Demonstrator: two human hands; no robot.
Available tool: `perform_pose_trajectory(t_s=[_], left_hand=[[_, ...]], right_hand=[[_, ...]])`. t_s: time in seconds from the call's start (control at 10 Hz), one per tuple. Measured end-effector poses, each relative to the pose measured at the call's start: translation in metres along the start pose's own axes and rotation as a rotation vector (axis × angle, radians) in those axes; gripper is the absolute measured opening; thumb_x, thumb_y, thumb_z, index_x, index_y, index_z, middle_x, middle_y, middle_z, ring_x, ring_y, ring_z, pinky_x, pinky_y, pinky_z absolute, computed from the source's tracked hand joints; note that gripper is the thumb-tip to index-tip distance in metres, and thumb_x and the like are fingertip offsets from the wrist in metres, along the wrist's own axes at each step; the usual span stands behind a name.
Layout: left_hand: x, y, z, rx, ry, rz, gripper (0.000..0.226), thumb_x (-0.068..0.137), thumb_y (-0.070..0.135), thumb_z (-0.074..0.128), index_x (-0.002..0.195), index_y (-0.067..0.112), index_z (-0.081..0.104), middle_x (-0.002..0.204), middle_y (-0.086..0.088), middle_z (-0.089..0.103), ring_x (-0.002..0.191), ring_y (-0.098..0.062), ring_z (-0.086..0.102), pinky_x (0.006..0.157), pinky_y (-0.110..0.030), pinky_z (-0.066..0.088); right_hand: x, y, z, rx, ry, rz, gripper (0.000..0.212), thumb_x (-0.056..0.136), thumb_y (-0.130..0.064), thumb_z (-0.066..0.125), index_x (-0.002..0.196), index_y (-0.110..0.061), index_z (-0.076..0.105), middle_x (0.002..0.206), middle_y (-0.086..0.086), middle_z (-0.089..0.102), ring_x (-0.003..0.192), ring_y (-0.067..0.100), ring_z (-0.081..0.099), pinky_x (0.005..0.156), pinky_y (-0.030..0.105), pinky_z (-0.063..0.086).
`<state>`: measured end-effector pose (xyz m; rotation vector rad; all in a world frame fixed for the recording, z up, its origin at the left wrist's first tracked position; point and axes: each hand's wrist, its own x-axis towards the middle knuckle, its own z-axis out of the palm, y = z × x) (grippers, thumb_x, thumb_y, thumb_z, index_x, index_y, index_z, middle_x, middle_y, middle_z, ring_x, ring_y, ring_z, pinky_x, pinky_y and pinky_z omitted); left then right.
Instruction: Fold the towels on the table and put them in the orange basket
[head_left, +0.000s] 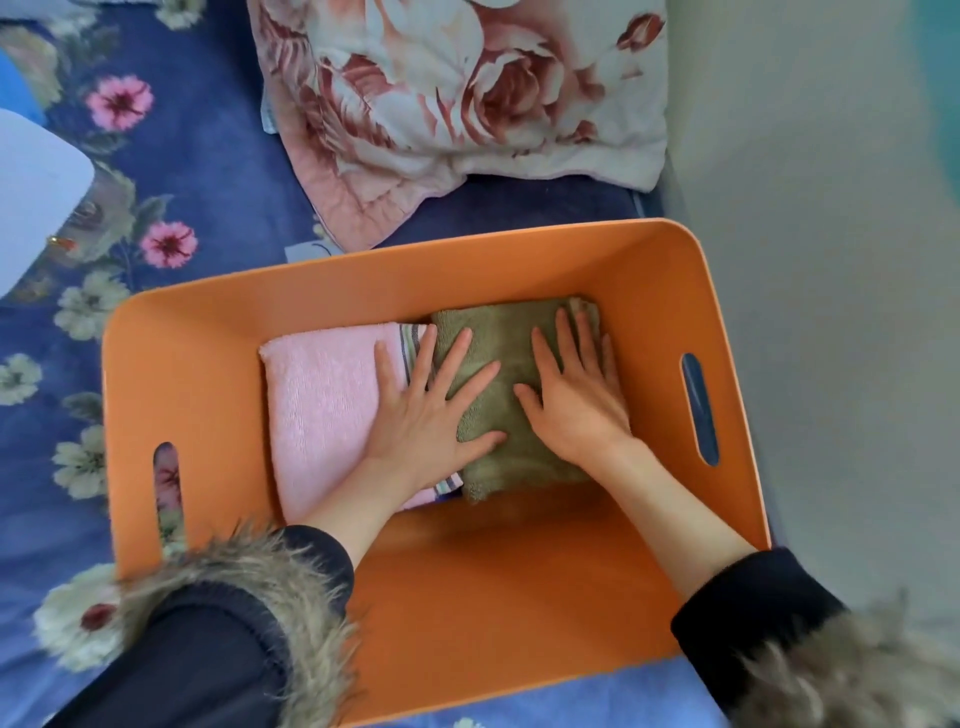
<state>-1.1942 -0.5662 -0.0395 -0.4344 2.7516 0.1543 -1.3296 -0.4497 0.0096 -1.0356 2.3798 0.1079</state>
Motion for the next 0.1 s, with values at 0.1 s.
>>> perform_pose_trajectory(t_s=[0.1], left_hand=[[0.001,0.0025,-0.0051,0.003,-0.042,-0.017,0.073,0.075,0.079,-0.011,0.136,0.041,-0.026,0.144,0.0,-0.038,0.135,-0.031,-0.03,0.102,-0.07,-0.014]], right_hand=[[-0.0185,-0.0021,-0.0446,0.531,-0.05,0.031,0.05,0.097,-0.042,0.038,0.139,-0.016,0.04,0.151,0.007,0.03,0.141,0.015,0.018,0.113,0.024,0.015]])
